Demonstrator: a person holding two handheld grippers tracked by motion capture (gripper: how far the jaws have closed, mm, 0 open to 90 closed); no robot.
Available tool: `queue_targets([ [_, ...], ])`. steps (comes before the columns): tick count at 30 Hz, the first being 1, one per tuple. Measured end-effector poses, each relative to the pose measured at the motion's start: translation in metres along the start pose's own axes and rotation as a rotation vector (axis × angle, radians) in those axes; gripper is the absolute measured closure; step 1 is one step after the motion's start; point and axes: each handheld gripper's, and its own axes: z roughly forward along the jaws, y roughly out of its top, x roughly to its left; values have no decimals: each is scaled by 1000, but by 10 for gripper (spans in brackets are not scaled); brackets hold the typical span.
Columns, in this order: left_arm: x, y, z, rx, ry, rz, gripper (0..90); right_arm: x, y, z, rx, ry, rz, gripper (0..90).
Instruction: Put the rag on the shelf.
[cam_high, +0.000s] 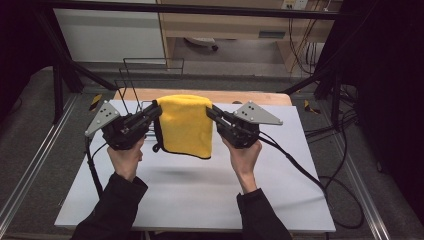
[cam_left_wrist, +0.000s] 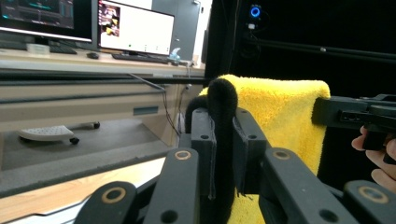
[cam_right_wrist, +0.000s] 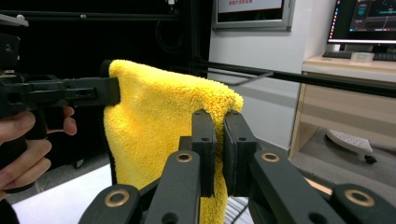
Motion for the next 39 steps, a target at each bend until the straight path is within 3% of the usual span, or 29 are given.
queue_targets([
  [14,23,23,-7,-112,61,9,804,12,21,37,-97,-11,-28,848],
  [20,30,36,-4,-145,56,-9,803,11,33,46,-138,-14,-18,848],
  [34,37,67,5,-204,73,18,802,8,58,57,-219,-12,-15,846],
  [39,42,78,7,-228,65,5,802,9,68,61,-252,-3,-13,846],
])
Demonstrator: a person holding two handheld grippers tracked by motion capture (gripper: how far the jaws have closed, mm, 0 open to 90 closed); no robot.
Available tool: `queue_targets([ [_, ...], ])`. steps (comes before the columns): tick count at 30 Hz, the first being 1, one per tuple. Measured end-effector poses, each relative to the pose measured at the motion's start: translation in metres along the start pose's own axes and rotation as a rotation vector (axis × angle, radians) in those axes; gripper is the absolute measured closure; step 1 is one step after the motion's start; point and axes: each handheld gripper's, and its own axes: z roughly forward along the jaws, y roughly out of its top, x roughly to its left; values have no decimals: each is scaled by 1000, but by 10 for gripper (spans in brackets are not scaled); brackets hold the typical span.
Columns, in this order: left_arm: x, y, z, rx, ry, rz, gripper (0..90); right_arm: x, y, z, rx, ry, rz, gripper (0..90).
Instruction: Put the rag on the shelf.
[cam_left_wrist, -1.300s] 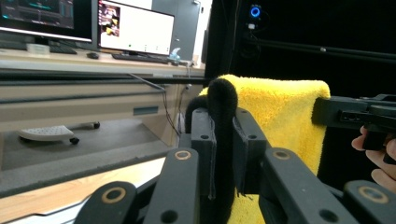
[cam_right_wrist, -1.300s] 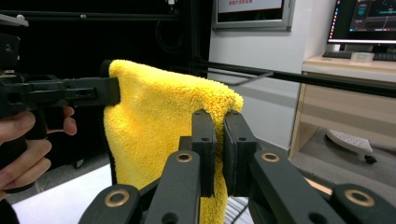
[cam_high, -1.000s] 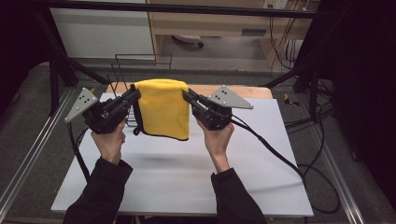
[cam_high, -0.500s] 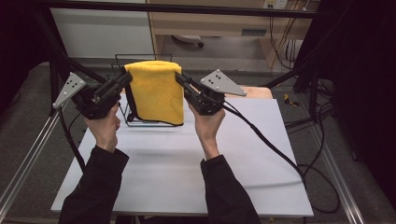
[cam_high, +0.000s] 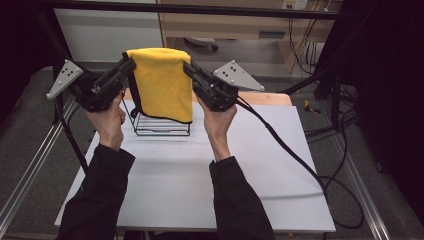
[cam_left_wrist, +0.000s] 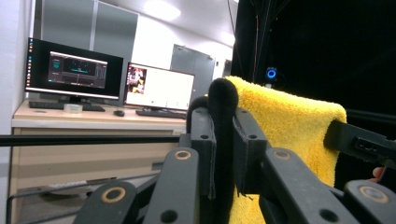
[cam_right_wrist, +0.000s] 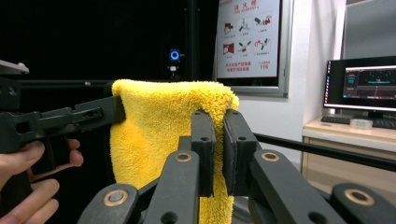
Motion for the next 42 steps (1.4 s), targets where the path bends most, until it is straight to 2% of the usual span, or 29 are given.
queue_targets([
  [4,2,8,4,-11,15,24,803,1,8,7,-18,-4,-10,845],
  [18,22,35,13,-14,35,29,802,-1,23,41,-30,-10,-10,845],
  [22,26,42,16,-13,54,49,802,-1,28,51,-30,-18,-23,845],
  [29,38,51,26,3,68,61,802,-4,30,67,-25,-33,-29,845],
  [33,44,55,33,4,76,64,802,-7,33,76,-26,-45,-50,845],
  [36,49,58,39,10,75,72,802,-12,34,84,-26,-52,-47,845],
  [39,52,60,45,8,91,87,801,-15,36,90,-34,-62,-44,845],
  [42,58,61,50,7,100,80,801,-17,38,98,-29,-69,-54,845],
])
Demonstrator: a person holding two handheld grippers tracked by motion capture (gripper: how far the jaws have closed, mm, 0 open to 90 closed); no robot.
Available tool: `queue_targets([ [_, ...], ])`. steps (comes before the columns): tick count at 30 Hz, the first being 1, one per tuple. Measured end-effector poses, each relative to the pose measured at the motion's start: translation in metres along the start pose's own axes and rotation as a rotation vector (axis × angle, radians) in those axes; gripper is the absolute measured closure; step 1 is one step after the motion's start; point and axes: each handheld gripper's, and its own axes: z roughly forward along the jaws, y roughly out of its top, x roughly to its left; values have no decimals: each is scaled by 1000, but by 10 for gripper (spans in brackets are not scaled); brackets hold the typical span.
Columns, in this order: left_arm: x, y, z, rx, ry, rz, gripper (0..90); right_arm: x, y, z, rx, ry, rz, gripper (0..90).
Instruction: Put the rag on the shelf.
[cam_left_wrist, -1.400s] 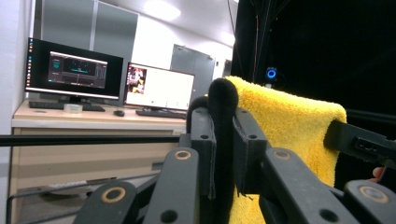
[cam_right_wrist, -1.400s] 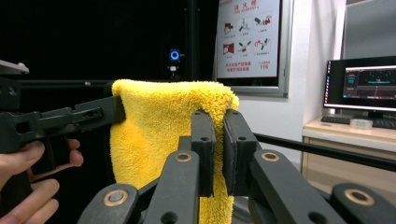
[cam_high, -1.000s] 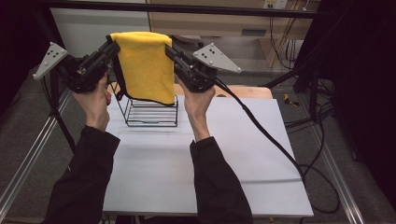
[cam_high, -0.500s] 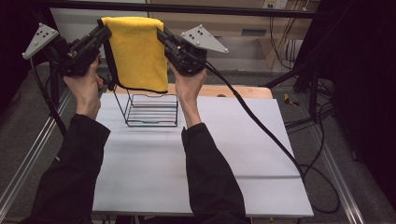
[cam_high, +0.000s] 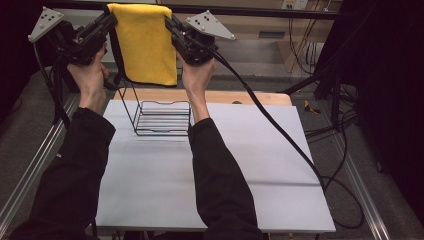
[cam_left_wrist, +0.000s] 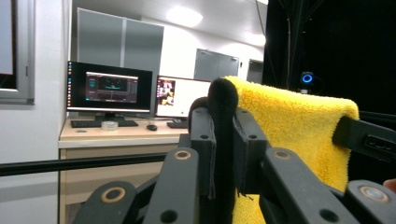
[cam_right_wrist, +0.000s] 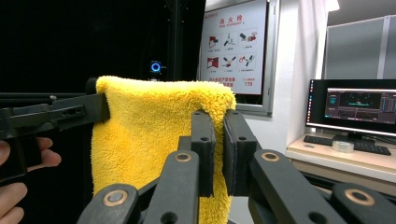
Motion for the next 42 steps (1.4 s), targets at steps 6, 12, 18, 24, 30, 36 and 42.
queue_targets([
  [6,11,2,8,-7,17,-5,801,-1,3,15,8,-8,-28,844],
  [12,17,1,14,-1,17,-9,798,-3,5,25,18,-18,-41,845],
  [18,21,-14,15,30,17,11,798,-10,-8,30,48,-21,-39,844],
  [24,28,-26,15,59,14,-9,796,-12,-18,35,82,-11,-56,844],
  [30,26,-37,10,79,6,17,796,-15,-29,32,121,-8,-49,844],
  [36,26,-46,0,101,-17,21,794,-12,-37,23,149,14,-51,844],
  [42,22,-48,-10,120,-27,33,794,-9,-42,15,166,33,-48,844],
])
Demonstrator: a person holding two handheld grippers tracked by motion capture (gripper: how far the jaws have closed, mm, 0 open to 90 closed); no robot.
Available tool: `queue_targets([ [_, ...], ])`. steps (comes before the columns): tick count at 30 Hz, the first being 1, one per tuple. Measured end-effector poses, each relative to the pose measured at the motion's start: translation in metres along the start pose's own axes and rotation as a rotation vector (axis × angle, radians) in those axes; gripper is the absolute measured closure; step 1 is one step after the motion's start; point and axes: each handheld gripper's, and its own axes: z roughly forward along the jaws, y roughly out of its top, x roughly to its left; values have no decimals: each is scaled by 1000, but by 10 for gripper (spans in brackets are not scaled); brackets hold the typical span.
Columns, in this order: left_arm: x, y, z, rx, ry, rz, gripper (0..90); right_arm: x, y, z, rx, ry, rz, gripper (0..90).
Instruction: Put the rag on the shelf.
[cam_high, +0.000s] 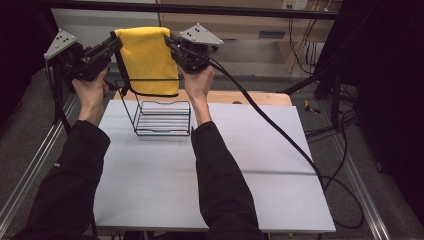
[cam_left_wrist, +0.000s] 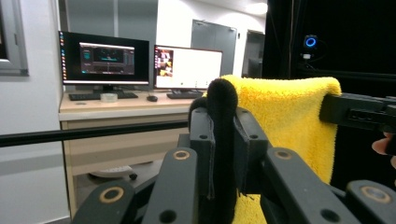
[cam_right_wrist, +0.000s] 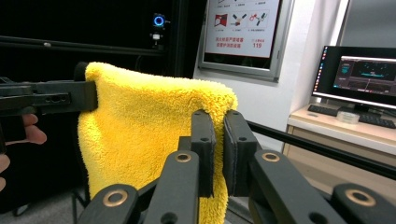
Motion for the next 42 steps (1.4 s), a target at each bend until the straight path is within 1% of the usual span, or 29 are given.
queue_targets([
  [3,-1,-2,-2,5,-1,-9,794,2,-1,-2,6,5,1,843],
  [6,-1,-4,-5,9,-11,-13,794,3,-3,-4,14,11,-3,843],
  [11,-3,-9,-7,30,-17,-2,792,4,-8,-7,26,12,-6,843],
  [14,-5,-13,-7,40,-16,-2,792,3,-12,-10,34,15,1,842],
  [20,-4,-23,-8,69,-7,-11,791,5,-19,-11,58,15,-30,842],
  [25,-1,-30,-11,78,-9,-21,790,9,-22,-11,75,22,-49,841],
  [32,0,-35,-19,72,-27,-28,789,14,-24,-13,86,29,-62,841],
  [35,0,-34,-23,77,-35,-23,789,17,-23,-16,83,35,-75,841],
  [39,-2,-30,-26,80,-33,-11,790,20,-23,-20,72,36,-103,841],
  [42,-4,-24,-27,81,-26,2,790,21,-22,-21,60,35,-101,841],
])
